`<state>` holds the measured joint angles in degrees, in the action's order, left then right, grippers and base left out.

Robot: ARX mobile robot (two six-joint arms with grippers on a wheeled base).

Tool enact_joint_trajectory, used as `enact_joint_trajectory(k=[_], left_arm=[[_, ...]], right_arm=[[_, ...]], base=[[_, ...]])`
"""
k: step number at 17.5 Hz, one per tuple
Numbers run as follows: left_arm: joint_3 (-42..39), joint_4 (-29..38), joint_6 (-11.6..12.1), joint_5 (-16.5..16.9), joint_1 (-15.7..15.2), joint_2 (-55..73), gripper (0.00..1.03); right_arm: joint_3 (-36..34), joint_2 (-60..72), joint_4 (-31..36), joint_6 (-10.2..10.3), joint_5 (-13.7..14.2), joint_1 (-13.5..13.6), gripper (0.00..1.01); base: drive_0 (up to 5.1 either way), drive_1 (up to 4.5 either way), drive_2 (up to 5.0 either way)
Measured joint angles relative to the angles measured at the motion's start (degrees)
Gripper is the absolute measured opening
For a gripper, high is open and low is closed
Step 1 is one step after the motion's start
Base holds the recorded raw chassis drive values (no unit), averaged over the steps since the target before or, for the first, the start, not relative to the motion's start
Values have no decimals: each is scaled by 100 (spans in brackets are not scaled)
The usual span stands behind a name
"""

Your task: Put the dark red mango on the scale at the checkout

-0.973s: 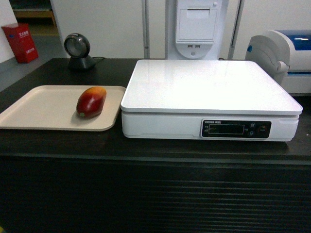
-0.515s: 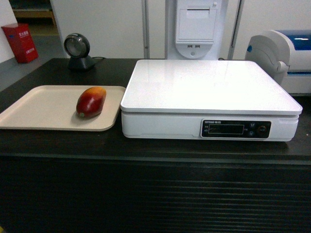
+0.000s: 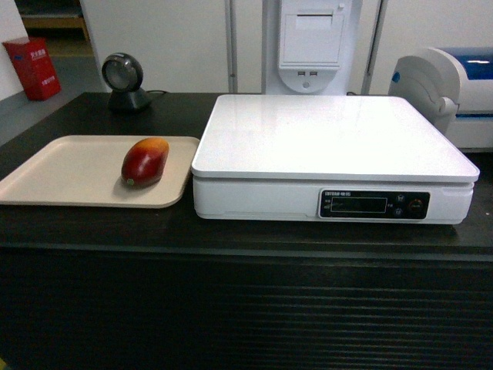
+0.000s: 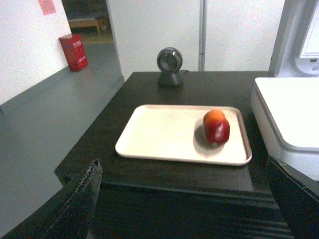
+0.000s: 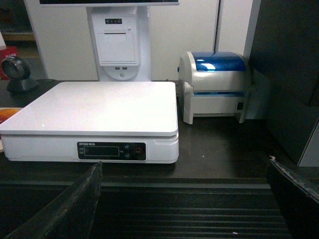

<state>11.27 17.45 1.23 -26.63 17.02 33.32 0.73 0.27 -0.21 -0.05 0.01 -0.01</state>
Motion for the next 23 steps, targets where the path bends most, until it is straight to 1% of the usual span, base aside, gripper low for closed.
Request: enact_joint_trajectory(k=[1, 2, 3, 4, 6, 7, 8, 9, 11, 12, 14, 17, 18, 20, 23], left_arm=[[157, 439, 70, 256, -109, 535, 98], [369, 949, 103, 588, -339, 1187, 98], [678, 1458, 125, 1108, -686, 1976, 98], [1158, 1810, 157, 1792, -1047, 2896, 98], [1751, 1926, 114, 2428, -1281, 3790, 98], [2221, 1917, 81, 2830, -1375, 4454, 98], [2863, 1720, 33, 3274, -1432, 5263, 98], [3309, 1572, 2, 3434, -1438, 5783, 98], [3901, 1331, -74, 3661, -1423, 6369, 98], [4194, 1202, -76, 3738, -1401, 6629, 98], [4924, 863, -76, 3853, -1340, 7276, 98], [5709, 409, -81, 3921, -1303, 7980, 98], [5952, 251, -76, 3884, -1303, 8190, 98], [6546, -48, 35, 3665, -1335, 8708, 98], [7235, -468, 129, 3515, -1427, 9302, 98]], right_arm=[[0, 0, 2, 2, -2, 0, 98], [0, 0, 2, 2, -2, 0, 98], [0, 0, 2, 2, -2, 0, 98], [0, 0, 2, 2, 0, 0, 98], [0, 0, 2, 2, 0, 0, 98], [0, 0, 0, 2, -2, 0, 98], [0, 0, 2, 2, -2, 0, 98], [0, 0, 2, 2, 0, 0, 98], [0, 0, 0, 2, 0, 0, 98], [0, 0, 0, 2, 0, 0, 98], [0, 0, 0, 2, 0, 0, 98], [0, 0, 2, 2, 0, 0, 98], [2, 0, 0, 2, 0, 0, 98], [0, 0, 2, 2, -2, 0, 98], [0, 0, 0, 2, -2, 0, 98]], base=[[0, 0, 0], [0, 0, 0], [0, 0, 0], [0, 0, 0], [0, 0, 0], [0, 0, 0], [0, 0, 0], [0, 0, 0], [0, 0, 0], [0, 0, 0], [0, 0, 0], [0, 0, 0], [0, 0, 0], [0, 0, 0], [0, 0, 0]])
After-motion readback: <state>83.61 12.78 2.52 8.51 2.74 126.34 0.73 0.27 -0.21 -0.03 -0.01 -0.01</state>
